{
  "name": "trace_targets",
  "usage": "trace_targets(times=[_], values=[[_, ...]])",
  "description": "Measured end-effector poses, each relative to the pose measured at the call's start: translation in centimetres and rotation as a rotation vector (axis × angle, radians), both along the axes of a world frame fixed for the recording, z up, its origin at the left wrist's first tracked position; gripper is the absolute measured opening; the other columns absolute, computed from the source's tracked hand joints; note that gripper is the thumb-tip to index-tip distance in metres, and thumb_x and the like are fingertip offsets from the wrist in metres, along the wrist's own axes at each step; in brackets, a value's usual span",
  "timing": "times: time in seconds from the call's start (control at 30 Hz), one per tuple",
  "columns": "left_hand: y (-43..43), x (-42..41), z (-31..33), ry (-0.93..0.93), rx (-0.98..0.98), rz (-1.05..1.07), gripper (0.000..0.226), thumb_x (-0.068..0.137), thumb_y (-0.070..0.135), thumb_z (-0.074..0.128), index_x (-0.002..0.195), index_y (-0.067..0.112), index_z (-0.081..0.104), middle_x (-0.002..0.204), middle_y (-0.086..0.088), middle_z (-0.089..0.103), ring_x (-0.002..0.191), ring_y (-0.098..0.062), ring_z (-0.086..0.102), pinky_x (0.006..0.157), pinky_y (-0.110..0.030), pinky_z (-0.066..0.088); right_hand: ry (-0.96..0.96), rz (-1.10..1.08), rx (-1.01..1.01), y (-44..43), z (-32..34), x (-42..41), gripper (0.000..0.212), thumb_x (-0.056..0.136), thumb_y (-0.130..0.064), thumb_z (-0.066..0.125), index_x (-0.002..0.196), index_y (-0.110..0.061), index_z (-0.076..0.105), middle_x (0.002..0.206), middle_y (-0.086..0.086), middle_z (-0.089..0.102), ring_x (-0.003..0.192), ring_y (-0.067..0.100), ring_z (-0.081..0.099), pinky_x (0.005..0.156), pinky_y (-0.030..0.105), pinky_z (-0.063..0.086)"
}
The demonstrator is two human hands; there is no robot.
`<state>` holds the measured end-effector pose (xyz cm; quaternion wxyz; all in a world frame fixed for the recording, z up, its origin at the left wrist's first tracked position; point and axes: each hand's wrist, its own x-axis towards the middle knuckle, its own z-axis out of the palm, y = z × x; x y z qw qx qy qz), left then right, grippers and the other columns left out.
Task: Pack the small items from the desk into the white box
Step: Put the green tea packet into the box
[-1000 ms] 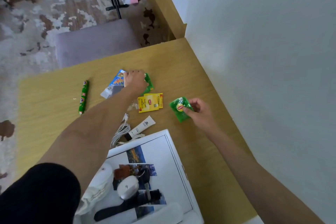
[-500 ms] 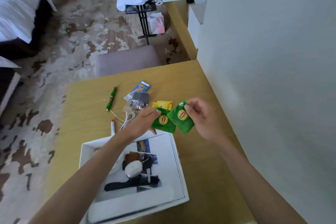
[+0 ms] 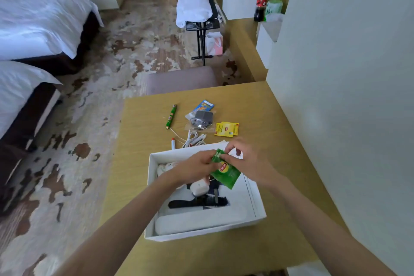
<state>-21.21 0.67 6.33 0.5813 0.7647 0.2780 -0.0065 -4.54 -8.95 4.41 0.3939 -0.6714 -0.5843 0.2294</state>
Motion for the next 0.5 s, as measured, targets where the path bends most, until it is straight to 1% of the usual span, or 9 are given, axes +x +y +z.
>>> trace_targets(times=[0.07,0.1,0.13,0.2,0.27,0.33,0.4,0.47,0.5], values=[[0.0,-0.7,-0.6,0.103,0.066,-0.016,0.016,0.097,0.016,0.05,0.105,0.004,0.057,0.091,-0.008,0.061,0.07,-0.017,0.064,0.052,-0.03,0.056,-0.01,0.004,-0.102,-0.2,0.1,-0.5,0.013,0.084,-0.029,0.071,0.078,-0.029,0.06,0.072,-0.023,0.055,0.065,0.003,0.045,0.057,0.013,0.037],[-0.1,-0.9,-1.0,0.168,0.089,-0.024,0.016,0.097,0.019,0.05,0.103,0.006,0.056,0.092,-0.008,0.063,0.065,-0.013,0.066,0.047,-0.03,0.057,-0.007,0.014,-0.155,-0.3,0.0,-0.7,0.015,0.084,-0.028,0.072,0.078,-0.031,0.058,0.072,-0.024,0.057,0.062,0.003,0.046,0.055,0.013,0.038],[-0.2,-1.1,-1.4,0.219,0.091,-0.029,0.017,0.097,0.022,0.05,0.103,0.006,0.055,0.095,-0.009,0.064,0.061,-0.012,0.068,0.042,-0.028,0.055,-0.007,0.022,-0.21,-0.4,0.0,-0.9,0.017,0.083,-0.027,0.073,0.081,-0.032,0.057,0.074,-0.023,0.06,0.062,0.003,0.048,0.056,0.014,0.04],[-0.6,-1.1,-2.4,0.262,0.067,-0.043,0.024,0.097,0.025,0.05,0.111,0.006,0.053,0.103,-0.013,0.064,0.061,-0.015,0.07,0.039,-0.026,0.053,-0.028,0.031,-0.325,-0.8,-0.2,-1.1,0.022,0.083,-0.025,0.072,0.095,-0.034,0.056,0.081,-0.015,0.063,0.067,0.005,0.052,0.061,0.02,0.044],[-0.9,-1.0,-3.6,0.266,0.104,-0.087,0.023,0.097,0.025,0.048,0.113,0.009,0.053,0.099,-0.011,0.062,0.059,-0.013,0.068,0.039,-0.025,0.052,-0.132,0.059,-0.406,-1.2,-0.3,-1.4,0.025,0.086,-0.027,0.069,0.107,-0.032,0.056,0.091,-0.012,0.062,0.073,0.007,0.054,0.064,0.021,0.043],[-1.0,-0.7,-4.6,0.262,0.185,-0.128,0.019,0.097,0.023,0.046,0.112,0.015,0.053,0.088,-0.003,0.06,0.054,-0.009,0.064,0.039,-0.024,0.051,-0.301,0.085,-0.438,-1.5,-0.3,-1.6,0.023,0.09,-0.031,0.064,0.111,-0.028,0.059,0.103,-0.009,0.06,0.081,0.007,0.053,0.069,0.022,0.041],[-0.8,-0.1,-5.5,0.272,0.331,-0.148,0.02,0.096,0.022,0.045,0.114,0.018,0.054,0.087,-0.003,0.062,0.059,-0.012,0.062,0.048,-0.028,0.054,-0.395,0.051,-0.463,-2.1,-0.1,-1.4,0.023,0.093,-0.034,0.058,0.114,-0.024,0.06,0.111,-0.007,0.06,0.091,0.008,0.053,0.076,0.023,0.042],[-0.7,0.6,-6.4,0.296,0.537,-0.172,0.023,0.096,0.024,0.045,0.117,0.018,0.052,0.1,-0.011,0.065,0.074,-0.019,0.058,0.065,-0.035,0.052,-0.435,-0.016,-0.486,-2.9,0.0,-0.7,0.023,0.095,-0.034,0.053,0.114,-0.022,0.06,0.114,-0.006,0.06,0.098,0.012,0.054,0.081,0.027,0.045],[-0.8,0.9,-6.8,0.301,0.578,-0.178,0.024,0.096,0.025,0.046,0.118,0.018,0.051,0.104,-0.012,0.065,0.079,-0.021,0.058,0.069,-0.037,0.05,-0.457,-0.048,-0.498,-3.4,0.0,-0.3,0.023,0.096,-0.035,0.051,0.113,-0.023,0.061,0.114,-0.006,0.06,0.099,0.012,0.054,0.081,0.028,0.045]])
